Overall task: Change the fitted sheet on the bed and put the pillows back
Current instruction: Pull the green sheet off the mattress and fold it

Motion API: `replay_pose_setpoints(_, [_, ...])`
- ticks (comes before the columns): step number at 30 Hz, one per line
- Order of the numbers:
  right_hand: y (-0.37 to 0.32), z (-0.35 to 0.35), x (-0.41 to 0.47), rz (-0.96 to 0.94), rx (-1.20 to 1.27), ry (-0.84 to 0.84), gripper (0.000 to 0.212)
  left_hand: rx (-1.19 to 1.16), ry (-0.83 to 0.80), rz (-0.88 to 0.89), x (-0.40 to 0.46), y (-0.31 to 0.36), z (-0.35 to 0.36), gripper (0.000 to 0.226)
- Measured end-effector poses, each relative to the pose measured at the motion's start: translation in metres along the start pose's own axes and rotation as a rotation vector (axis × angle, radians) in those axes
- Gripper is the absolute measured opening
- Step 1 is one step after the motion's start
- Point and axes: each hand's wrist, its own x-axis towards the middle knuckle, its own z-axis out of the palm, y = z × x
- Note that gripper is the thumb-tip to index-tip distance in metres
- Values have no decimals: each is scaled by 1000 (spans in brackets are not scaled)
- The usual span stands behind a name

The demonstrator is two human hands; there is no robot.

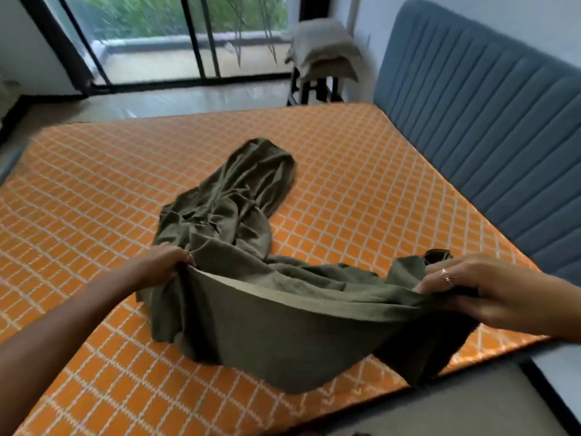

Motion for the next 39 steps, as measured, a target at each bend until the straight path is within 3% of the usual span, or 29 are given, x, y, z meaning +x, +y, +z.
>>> replay_pose_setpoints(3, [-1,16,-18,25,47,22,12,-46,36,112,12,27,2,36])
replay_pose_setpoints(6, [-3,27,-33,80,65,63,17,-96,32,118,30,49,7,35])
replay_pose_setpoints(9, [-4,39,-49,139,83,86,23,-293,118,84,46,69,15,46])
replay_pose_setpoints(12, [-8,52,-64,198,107,115,26,-518,177,8,58,83,17,15])
replay_pose_setpoints(16, [-12,64,-80,279,160,160,28,-398,80,118,68,90,13,40])
replay_pose_setpoints(18, [-17,67,-88,301,176,191,26,-244,164,265,72,91,5,32])
replay_pose_setpoints(22, [-29,75,-98,316,179,214,24,-254,320,306,87,100,-18,11])
replay_pose_setpoints(24, [-31,82,-101,328,162,205,22,-241,269,360,95,113,-24,18])
replay_pose_setpoints(27, [-34,93,-107,361,149,167,19,-258,107,465,102,148,-20,48])
replay_pose_setpoints(31, [-38,101,-113,399,169,142,23,-90,-163,562,103,206,18,60])
replay_pose_setpoints(35, [-40,106,-119,425,169,146,24,117,-409,603,98,247,49,54])
replay_pose_setpoints(39, [-38,112,-125,441,163,162,24,91,-547,525,90,244,71,48])
